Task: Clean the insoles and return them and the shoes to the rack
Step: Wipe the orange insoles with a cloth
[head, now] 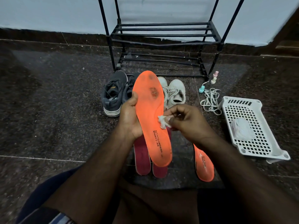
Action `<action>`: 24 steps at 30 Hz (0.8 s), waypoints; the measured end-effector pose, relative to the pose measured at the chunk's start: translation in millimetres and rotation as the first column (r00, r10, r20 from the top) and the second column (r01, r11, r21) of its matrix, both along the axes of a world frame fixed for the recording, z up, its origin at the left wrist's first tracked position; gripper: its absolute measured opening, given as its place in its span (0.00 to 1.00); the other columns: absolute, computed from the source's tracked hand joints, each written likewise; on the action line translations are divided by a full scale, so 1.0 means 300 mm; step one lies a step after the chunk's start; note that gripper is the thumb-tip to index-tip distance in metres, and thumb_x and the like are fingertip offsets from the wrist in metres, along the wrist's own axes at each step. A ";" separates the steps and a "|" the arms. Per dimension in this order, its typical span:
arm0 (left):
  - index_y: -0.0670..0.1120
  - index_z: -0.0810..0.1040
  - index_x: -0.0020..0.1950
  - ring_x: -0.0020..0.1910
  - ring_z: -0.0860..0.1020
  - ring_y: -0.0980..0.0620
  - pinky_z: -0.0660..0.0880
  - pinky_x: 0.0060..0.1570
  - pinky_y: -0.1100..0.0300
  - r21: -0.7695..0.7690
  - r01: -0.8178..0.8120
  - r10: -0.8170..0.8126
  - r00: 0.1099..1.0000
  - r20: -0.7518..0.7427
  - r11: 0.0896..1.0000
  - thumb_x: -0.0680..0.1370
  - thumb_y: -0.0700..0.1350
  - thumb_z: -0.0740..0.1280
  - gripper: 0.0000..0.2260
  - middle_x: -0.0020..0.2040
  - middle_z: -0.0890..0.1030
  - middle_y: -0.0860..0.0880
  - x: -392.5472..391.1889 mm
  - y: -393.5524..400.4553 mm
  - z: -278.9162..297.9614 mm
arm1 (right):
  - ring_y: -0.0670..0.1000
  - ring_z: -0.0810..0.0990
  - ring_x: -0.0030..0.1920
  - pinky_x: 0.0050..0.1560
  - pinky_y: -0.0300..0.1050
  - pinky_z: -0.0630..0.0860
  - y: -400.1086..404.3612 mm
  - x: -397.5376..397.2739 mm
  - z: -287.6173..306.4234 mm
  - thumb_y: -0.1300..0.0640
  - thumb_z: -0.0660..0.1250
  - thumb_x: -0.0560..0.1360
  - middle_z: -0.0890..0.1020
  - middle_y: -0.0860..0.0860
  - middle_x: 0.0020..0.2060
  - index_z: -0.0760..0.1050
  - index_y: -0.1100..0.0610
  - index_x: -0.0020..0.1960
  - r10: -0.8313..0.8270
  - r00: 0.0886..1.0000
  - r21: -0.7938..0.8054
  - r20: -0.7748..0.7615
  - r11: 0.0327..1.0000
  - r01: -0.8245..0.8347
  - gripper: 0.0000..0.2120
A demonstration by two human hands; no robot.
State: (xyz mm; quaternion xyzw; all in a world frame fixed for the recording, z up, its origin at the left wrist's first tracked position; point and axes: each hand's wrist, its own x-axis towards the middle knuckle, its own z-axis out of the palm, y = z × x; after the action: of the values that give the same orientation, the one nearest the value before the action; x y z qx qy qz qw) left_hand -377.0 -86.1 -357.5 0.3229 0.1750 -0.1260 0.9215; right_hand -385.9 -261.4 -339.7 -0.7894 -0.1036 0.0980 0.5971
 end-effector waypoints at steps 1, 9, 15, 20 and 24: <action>0.38 0.79 0.58 0.47 0.84 0.37 0.75 0.54 0.42 -0.004 -0.001 0.001 1.000 0.003 1.000 0.83 0.62 0.52 0.30 0.52 0.84 0.36 0.000 0.000 0.002 | 0.53 0.79 0.35 0.40 0.50 0.79 0.009 -0.005 -0.003 0.69 0.70 0.74 0.81 0.60 0.38 0.81 0.59 0.44 0.005 1.000 0.012 -0.021 1.000 -0.004 0.06; 0.39 0.76 0.67 0.53 0.79 0.39 0.72 0.61 0.43 -0.001 0.136 -0.136 0.990 0.031 0.991 0.82 0.62 0.56 0.28 0.58 0.81 0.37 -0.024 -0.047 -0.015 | 0.51 0.83 0.33 0.36 0.47 0.81 0.034 0.025 -0.018 0.66 0.71 0.74 0.84 0.55 0.38 0.81 0.53 0.44 -0.193 0.980 0.063 0.041 0.980 0.191 0.08; 0.39 0.83 0.57 0.46 0.85 0.41 0.81 0.51 0.47 -0.003 0.168 -0.168 0.986 -0.003 0.986 0.84 0.60 0.53 0.28 0.50 0.85 0.39 -0.039 -0.073 -0.030 | 0.47 0.81 0.47 0.51 0.42 0.75 0.044 0.029 -0.028 0.60 0.72 0.73 0.84 0.48 0.44 0.84 0.54 0.50 -0.072 0.884 -0.302 0.462 0.924 0.233 0.07; 0.37 0.83 0.56 0.46 0.85 0.45 0.80 0.50 0.55 0.003 0.120 -0.119 0.990 -0.079 0.993 0.83 0.62 0.54 0.30 0.51 0.85 0.38 -0.037 -0.074 -0.048 | 0.58 0.80 0.44 0.47 0.46 0.71 0.110 -0.013 -0.041 0.61 0.70 0.71 0.81 0.56 0.40 0.84 0.60 0.48 0.180 0.843 -0.495 0.506 0.861 0.114 0.08; 0.36 0.72 0.71 0.70 0.73 0.40 0.61 0.76 0.51 0.014 0.140 -0.137 0.984 -0.111 0.990 0.80 0.67 0.55 0.37 0.69 0.74 0.36 -0.026 -0.065 -0.050 | 0.59 0.81 0.38 0.40 0.47 0.73 0.132 -0.067 -0.043 0.63 0.71 0.67 0.80 0.55 0.35 0.84 0.59 0.43 0.288 0.808 -0.569 0.514 0.819 0.071 0.06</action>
State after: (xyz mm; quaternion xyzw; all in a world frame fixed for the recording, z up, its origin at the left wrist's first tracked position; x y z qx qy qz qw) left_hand -384.9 -105.5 -372.5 0.3370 0.2040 -0.2055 0.8959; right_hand -405.8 -221.7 -352.6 -0.9132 -0.2935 -0.0849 0.2698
